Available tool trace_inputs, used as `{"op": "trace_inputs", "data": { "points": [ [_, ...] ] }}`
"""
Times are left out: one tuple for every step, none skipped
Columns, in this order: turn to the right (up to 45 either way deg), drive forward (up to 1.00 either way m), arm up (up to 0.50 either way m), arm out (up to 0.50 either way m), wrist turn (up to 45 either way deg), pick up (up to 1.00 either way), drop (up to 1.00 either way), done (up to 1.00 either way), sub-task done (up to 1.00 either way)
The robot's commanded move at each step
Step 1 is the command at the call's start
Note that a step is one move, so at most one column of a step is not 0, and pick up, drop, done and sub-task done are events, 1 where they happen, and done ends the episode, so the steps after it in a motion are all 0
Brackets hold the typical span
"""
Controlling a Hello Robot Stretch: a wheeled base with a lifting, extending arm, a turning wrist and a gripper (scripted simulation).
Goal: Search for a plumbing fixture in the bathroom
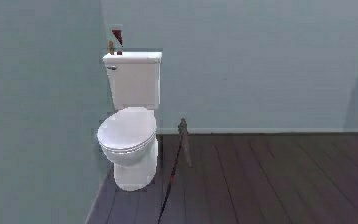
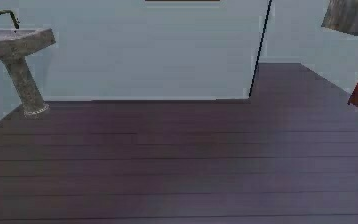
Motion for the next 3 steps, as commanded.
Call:
{"op": "trace_inputs", "data": {
  "points": [
    [-3.0,0.0,0.0,0.0,0.0,0.0,0.0,0.0,0.0],
    [0.0,0.6,0.0,0.0,0.0,0.0,0.0,0.0,0.0],
    [-15.0,0.0,0.0,0.0,0.0,0.0,0.0,0.0,0.0]
  ]
}}
